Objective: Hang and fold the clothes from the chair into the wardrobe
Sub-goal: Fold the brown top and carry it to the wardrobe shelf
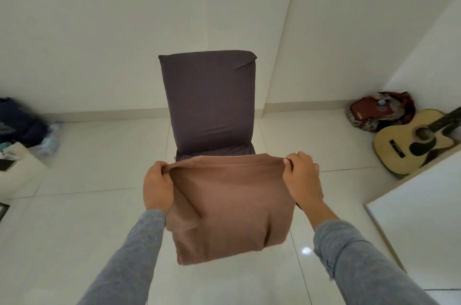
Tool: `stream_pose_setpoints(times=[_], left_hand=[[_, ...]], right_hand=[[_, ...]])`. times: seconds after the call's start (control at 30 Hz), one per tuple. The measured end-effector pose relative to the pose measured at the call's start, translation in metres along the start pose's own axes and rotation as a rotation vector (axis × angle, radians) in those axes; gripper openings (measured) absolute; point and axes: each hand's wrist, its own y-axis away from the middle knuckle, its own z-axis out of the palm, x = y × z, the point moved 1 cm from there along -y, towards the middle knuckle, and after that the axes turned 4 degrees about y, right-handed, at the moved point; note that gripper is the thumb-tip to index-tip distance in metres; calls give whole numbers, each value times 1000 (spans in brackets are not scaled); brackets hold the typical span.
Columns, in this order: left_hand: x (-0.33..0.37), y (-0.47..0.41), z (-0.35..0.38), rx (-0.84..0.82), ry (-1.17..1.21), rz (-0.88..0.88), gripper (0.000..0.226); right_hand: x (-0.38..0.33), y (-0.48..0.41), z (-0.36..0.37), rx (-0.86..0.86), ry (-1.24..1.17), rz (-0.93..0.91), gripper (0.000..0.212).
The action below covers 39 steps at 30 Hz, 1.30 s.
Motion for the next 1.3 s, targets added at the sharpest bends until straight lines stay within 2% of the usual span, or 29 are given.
stream_pose_setpoints(times=[0.17,0.33,0.57,0.73,0.93,1.0,1.1,1.17,1.23,1.3], left_hand=[[-11,-43,25,16,-88,-72,20],[-32,-99,62,-45,-169,-91,21],[-80,-175,128,-152,-270,-104,23],[-129,-204,176,-180,-371,-146,26],[-184,-217,220,-252,-700,-216,31],[-196,-218,230,-294,-767,-220,30],[-211,-220,249,-277,-764,-302,25],[-214,-215,257,-185,-678,-391,30],[-215,-199,263,-151,-624,-336,34],[-213,-176,268,-170,-632,-192,27]], right_hand=[[4,-48,40,-48,15,-56,16],[0,-97,84,-35,-31,26,20],[5,-160,174,-65,56,117,26],[12,-193,244,-53,138,62,24],[20,-213,326,-62,257,-72,21],[26,-214,345,-114,259,-78,19],[32,-218,368,-137,221,29,12],[30,-214,373,-104,153,131,27],[29,-202,375,-84,57,164,35],[29,-179,378,-148,1,132,36]])
